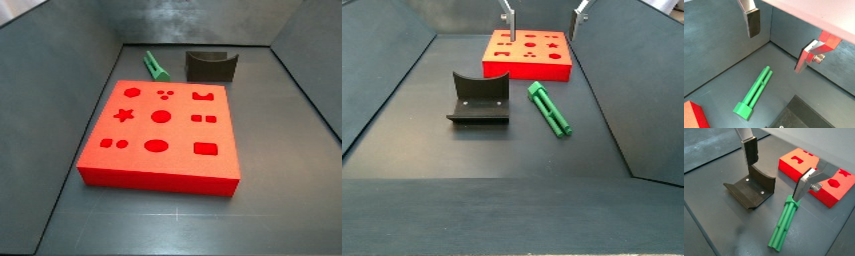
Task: Pick up the 3 prong object. Move up. Place the 3 prong object on the fixture. Regrasp the 3 prong object. Move to above the board. Insert the 3 prong object.
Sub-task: Pick up the 3 prong object.
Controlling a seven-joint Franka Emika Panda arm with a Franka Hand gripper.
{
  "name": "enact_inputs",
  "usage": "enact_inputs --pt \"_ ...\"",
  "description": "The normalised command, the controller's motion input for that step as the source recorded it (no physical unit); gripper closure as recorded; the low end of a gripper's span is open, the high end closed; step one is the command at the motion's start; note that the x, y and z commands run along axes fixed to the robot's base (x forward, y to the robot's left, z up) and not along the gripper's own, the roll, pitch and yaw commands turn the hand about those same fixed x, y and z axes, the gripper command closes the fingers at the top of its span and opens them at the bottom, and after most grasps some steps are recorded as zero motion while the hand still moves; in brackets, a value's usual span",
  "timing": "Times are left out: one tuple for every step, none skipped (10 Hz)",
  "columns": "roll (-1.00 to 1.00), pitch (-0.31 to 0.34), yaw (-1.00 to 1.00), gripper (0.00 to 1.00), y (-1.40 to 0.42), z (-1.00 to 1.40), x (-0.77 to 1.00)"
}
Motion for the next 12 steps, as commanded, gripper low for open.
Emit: enact_inputs --pt "0.0 0.0 0.0 0.0 -0.01 -0.03 0.0" --pt "-0.06 -0.079 0.0 0.0 0.0 -0.09 0.0" --pt "-0.04 -0.127 0.37 0.0 -0.12 -0.66 -0.34" --pt "-0.03 -0.064 0.76 0.0 0.0 -0.64 -0.43" --pt "0.01 0.0 0.82 0.0 -0.11 -0.79 -0.22" --pt "0.16 -0.109 0.57 0.0 -0.07 -0.9 -0.28" --pt "0.19 -0.089 0.27 0.0 -0.21 -0.92 -0.1" --pt "0.22 -0.1 0.0 0.0 -0.38 -0.86 0.05" --pt "0.24 -0.09 -0.06 0.0 -0.41 -0.84 0.18" --pt "0.22 -0.084 -0.02 0.0 -0.41 -0.9 0.13" --pt "0.19 -0.054 0.0 0.0 -0.28 -0.97 0.11" --pt "0.14 -0.023 0.0 0.0 0.0 -1.0 0.01"
